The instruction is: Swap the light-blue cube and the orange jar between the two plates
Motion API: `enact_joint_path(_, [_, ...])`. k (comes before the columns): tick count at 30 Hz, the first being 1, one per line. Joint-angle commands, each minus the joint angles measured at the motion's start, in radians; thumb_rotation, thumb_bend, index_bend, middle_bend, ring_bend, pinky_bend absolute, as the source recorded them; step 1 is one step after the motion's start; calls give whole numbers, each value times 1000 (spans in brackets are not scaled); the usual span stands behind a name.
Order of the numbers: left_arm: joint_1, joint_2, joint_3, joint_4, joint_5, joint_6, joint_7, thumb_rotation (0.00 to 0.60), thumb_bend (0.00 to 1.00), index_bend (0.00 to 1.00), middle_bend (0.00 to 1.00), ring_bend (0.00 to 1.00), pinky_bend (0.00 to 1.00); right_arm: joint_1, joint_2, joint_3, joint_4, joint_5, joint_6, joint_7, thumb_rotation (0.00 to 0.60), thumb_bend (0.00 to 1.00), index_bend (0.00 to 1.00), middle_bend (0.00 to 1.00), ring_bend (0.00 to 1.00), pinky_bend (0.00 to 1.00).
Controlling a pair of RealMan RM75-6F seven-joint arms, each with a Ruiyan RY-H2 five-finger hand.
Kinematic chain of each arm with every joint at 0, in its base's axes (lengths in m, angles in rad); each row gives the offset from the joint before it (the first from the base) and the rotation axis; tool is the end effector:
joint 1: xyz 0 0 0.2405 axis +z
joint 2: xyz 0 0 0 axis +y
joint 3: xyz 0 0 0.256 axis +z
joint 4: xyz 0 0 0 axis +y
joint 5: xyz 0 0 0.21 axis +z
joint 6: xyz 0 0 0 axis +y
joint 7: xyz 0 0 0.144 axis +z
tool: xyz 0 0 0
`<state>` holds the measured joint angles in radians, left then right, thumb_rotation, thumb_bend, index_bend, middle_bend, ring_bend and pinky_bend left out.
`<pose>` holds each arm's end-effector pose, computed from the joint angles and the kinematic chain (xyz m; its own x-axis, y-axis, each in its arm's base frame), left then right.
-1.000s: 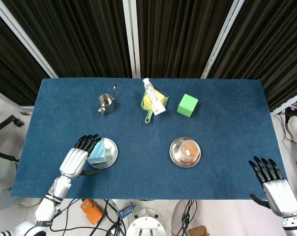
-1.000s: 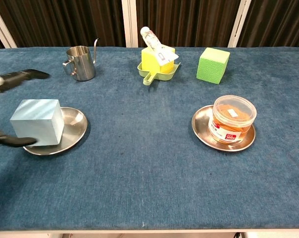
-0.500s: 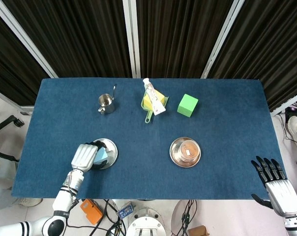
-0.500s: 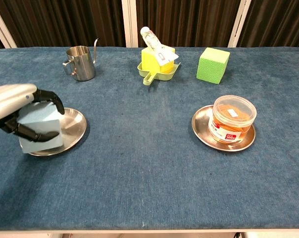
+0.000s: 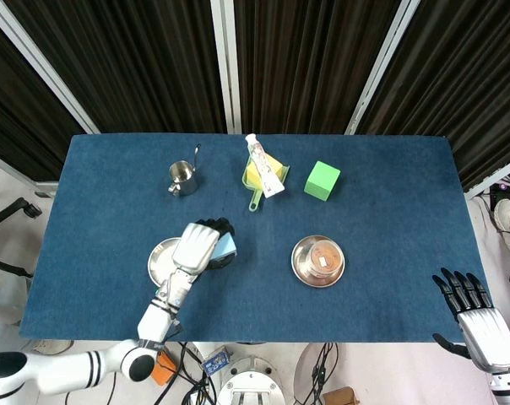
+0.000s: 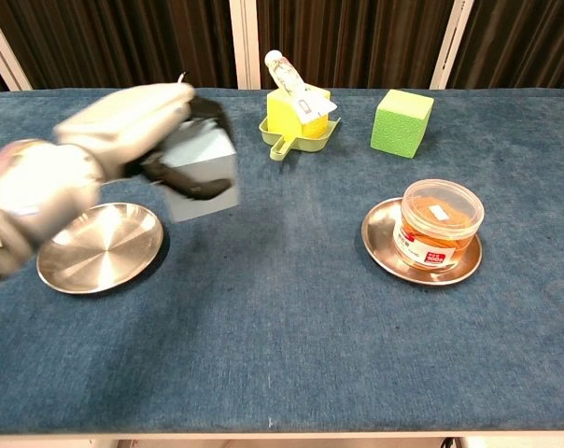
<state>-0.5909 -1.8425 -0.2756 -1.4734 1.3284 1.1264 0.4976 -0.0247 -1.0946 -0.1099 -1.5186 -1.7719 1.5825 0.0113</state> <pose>-0.0928 0.2962 -0.0586 0.3115 0.1019 0.9448 0.8796 -0.4072 -0.2461 -0.3170 -0.1095 0.1508 0.4876 -0.1125 0.8658 -0.8667 -0.1817 0.4645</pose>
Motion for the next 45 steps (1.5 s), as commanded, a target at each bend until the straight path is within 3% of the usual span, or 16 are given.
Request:
enact_joint_path(1, [-143, -134, -89, 204, -45, -81, 25, 600, 573, 503, 540, 602, 620, 5, 9, 1, 3, 4, -4, 22, 600, 240, 0, 0, 0, 0])
enact_joint_path(6, [-200, -168, -101, 342, -76, -131, -6, 600, 537, 494, 494, 566, 605, 16, 20, 5, 4, 18, -22, 53, 600, 241, 0, 0, 0, 0])
enact_joint_path(9, [-208, -157, -92, 364, -109, -172, -20, 600, 369, 339, 340, 431, 508, 25, 23, 11, 0, 30, -38, 59, 600, 240, 0, 0, 0, 0])
enact_joint_path(13, [-210, -135, -81, 336, -139, -180, -5, 600, 127, 152, 146, 192, 320, 37, 21, 17, -8, 42, -59, 55, 600, 241, 0, 0, 0, 0])
enact_joint_path(18, [-190, -91, -61, 215, -165, -143, 48, 600, 8, 58, 58, 93, 240, 45, 6, 20, -8, 24, -57, 40, 600, 240, 0, 0, 0, 0])
enact_joint_path(24, [-103, 79, 17, -126, -175, -47, 162, 600, 0, 54, 53, 75, 240, 112, -12, 28, -29, -42, -102, 29, 600, 241, 0, 0, 0, 0])
enact_joint_path(27, [-19, 230, 100, -339, -128, 47, 214, 600, 0, 54, 53, 71, 240, 201, -20, 63, -100, -51, -202, -9, 600, 241, 0, 0, 0, 0])
enact_joint_path(30, [71, 357, 195, -426, -25, 146, 186, 600, 8, 54, 53, 70, 236, 298, -39, 112, -174, -11, -344, -68, 600, 240, 0, 0, 0, 0])
enact_joint_path(33, [155, 459, 281, -440, 55, 225, 119, 600, 20, 54, 53, 70, 223, 394, -77, 167, -228, 88, -509, -133, 600, 240, 0, 0, 0, 0])
enact_joint_path(38, [260, 556, 373, -394, 158, 321, -56, 600, 21, 55, 53, 70, 212, 512, -180, 242, -227, 281, -693, -272, 600, 241, 0, 0, 0, 0])
enact_joint_path(45, [333, 596, 421, -324, 256, 389, -175, 600, 22, 54, 53, 70, 211, 599, -255, 268, -191, 517, -786, -465, 600, 275, 0, 0, 0, 1])
